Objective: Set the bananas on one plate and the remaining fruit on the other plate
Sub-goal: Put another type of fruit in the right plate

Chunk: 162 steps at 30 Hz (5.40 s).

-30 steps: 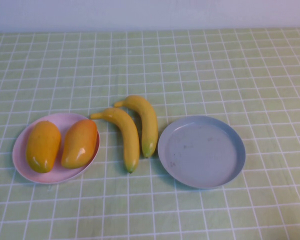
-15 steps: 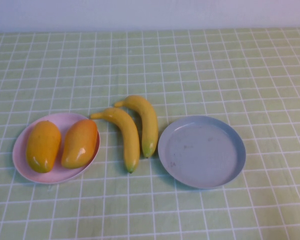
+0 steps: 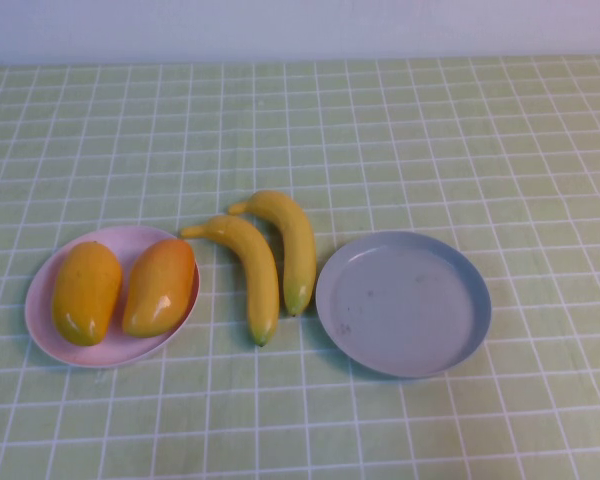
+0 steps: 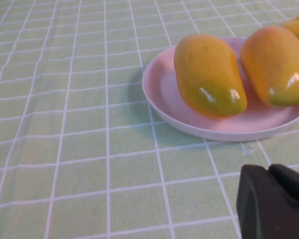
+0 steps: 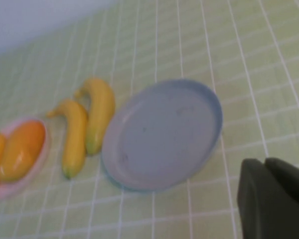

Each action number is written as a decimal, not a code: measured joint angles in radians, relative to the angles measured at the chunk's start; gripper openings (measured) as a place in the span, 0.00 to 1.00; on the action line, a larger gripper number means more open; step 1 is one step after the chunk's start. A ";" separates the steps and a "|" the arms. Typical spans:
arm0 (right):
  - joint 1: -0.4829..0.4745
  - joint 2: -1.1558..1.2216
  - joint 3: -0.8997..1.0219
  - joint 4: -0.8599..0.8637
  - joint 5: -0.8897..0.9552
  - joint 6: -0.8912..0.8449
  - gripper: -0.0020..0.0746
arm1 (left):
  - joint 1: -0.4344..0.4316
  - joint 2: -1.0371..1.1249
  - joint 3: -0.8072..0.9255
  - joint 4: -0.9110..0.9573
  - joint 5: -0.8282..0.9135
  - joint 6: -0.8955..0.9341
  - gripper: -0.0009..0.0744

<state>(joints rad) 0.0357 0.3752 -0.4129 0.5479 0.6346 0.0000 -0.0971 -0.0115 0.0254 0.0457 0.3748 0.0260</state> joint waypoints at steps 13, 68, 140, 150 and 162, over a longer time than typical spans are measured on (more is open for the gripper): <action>0.014 0.585 -0.363 -0.095 0.288 -0.162 0.01 | 0.000 0.000 0.000 0.000 0.002 0.000 0.01; 0.524 2.043 -1.797 -0.345 0.317 -0.158 0.44 | 0.000 0.000 0.000 0.004 0.002 0.000 0.01; 0.530 1.473 -1.118 -0.451 0.170 0.102 0.59 | 0.000 0.000 0.000 0.004 0.003 0.000 0.01; 0.671 1.715 -1.416 -0.402 0.199 0.055 0.59 | 0.000 0.000 0.000 0.004 0.003 0.000 0.01; 0.673 1.983 -1.697 -0.419 0.315 0.055 0.59 | 0.000 0.000 0.000 0.004 0.003 0.000 0.01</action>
<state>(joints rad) 0.7083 2.3580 -2.1103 0.1292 0.9500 0.0547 -0.0971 -0.0115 0.0254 0.0494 0.3782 0.0260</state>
